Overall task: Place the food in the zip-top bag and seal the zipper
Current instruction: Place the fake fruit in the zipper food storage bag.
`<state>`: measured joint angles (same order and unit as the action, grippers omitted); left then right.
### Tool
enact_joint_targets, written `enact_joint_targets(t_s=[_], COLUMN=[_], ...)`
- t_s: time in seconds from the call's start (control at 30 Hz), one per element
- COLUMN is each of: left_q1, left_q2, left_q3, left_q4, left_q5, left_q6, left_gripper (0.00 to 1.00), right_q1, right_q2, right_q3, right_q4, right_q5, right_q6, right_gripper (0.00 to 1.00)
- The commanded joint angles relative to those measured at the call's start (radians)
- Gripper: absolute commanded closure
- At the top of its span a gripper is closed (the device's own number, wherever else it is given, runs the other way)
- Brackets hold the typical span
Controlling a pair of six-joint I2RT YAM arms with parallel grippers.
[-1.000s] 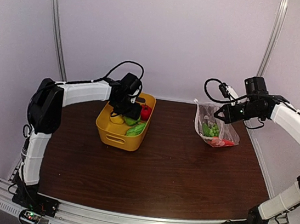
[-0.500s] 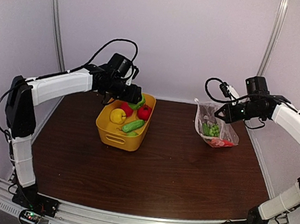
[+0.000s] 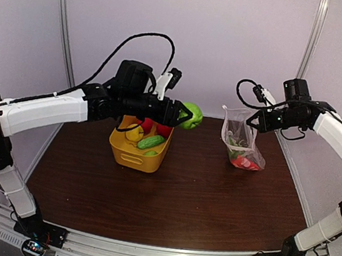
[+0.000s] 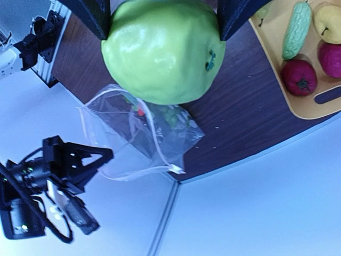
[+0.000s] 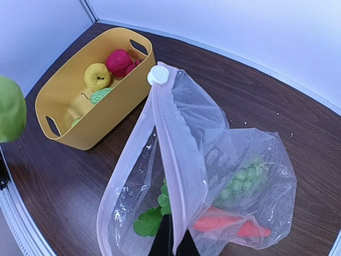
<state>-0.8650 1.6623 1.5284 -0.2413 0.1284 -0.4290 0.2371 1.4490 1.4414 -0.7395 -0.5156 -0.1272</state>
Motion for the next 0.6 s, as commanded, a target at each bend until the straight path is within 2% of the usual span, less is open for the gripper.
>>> enact_joint_targets(t_s=[0.0, 0.37, 0.57], left_q1=[-0.039, -0.105, -0.106], left_q2=[-0.025, 0.079, 0.231], left_q3=[-0.072, -0.078, 0.000], left_q4=[0.206, 0.425, 0.517], left_q5=[0.103, 0.241, 0.281], left_q6=[-0.011, -0.107, -0.161], left_gripper=[0.47, 0.48, 0.50], right_q1=[-0.001, 0.002, 0.015], right_q2=[-0.037, -0.039, -0.048], right_q3=[-0.015, -0.085, -0.103], right_q4=[0.002, 0.052, 0.071], right_q5=[0.012, -0.084, -0.133], right_q6=[0.002, 0.036, 0.051], right_gripper=[1.00, 1.00, 1.00])
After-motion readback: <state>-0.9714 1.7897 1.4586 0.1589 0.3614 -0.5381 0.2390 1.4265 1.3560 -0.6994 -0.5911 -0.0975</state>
